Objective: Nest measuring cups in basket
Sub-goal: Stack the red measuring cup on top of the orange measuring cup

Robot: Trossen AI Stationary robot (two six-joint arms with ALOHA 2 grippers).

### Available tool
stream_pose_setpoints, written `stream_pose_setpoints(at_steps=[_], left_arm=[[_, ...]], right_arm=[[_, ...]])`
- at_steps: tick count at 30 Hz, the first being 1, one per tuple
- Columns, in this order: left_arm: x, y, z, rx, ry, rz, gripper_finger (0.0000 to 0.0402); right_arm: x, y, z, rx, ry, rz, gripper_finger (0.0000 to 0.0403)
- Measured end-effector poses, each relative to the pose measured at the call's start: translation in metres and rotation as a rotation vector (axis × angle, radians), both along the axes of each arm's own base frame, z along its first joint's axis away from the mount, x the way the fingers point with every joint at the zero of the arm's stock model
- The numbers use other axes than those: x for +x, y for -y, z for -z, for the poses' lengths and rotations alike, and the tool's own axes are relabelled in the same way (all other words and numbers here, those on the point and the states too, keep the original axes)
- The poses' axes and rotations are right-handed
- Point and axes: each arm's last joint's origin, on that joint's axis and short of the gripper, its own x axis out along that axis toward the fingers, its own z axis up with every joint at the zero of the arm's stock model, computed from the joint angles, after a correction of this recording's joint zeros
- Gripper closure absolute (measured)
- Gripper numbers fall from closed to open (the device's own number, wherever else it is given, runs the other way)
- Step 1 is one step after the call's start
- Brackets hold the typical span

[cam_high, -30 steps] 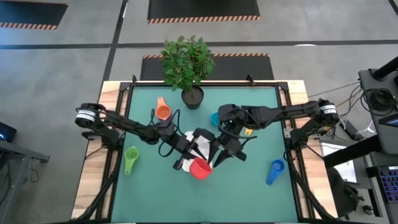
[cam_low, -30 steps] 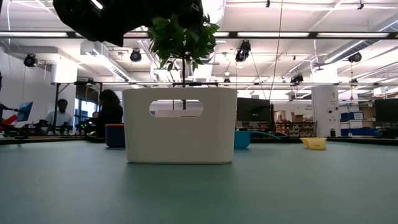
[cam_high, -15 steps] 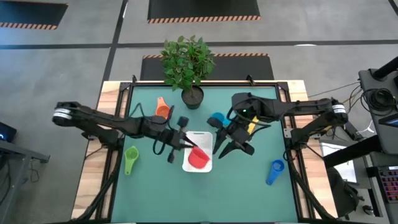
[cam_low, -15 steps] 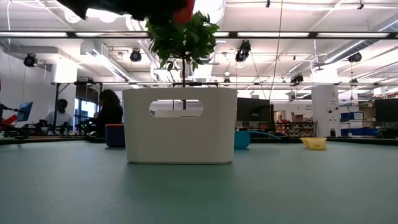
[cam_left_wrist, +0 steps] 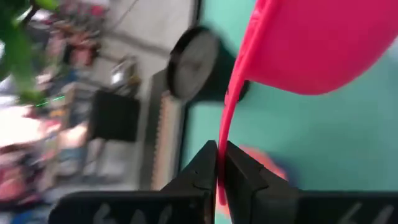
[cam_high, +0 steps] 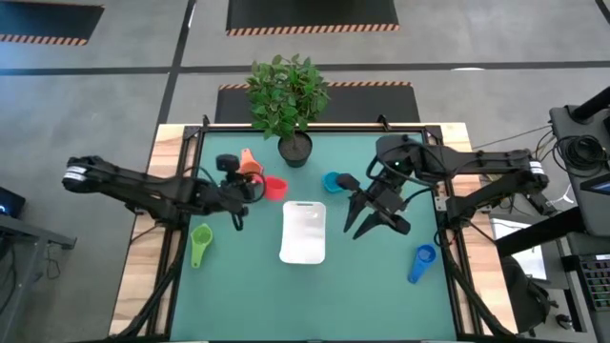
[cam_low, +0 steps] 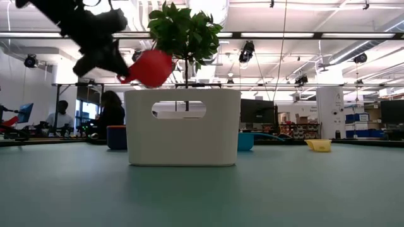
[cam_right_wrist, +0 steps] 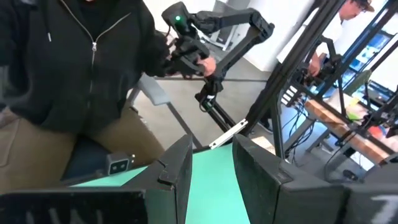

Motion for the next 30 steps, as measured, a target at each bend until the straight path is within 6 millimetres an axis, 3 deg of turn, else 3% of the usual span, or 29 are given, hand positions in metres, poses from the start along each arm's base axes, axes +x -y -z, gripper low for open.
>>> stream_pose_setpoints(at_steps=[9,13,21,30], left_arm=[[-0.025,-0.013,0.035,0.352,-0.136,-0.269,0.0402],[-0.032,-0.016,0.052,0.368,-0.171,-0.296,0.0402],[-0.028,-0.019,0.060,0.388,-0.193,-0.328,0.0402],[-0.024,-0.036,0.073,0.377,-0.257,-0.423,0.0402]], right_arm=[[0.014,0.000,0.016,0.000,-0.075,0.002,0.0298],[0.017,0.000,0.019,0.000,-0.085,0.001,0.0298],[0.018,0.000,0.019,-0.011,-0.070,-0.003,0.0298],[0.018,0.000,0.019,-0.011,-0.070,-0.004,0.0298]])
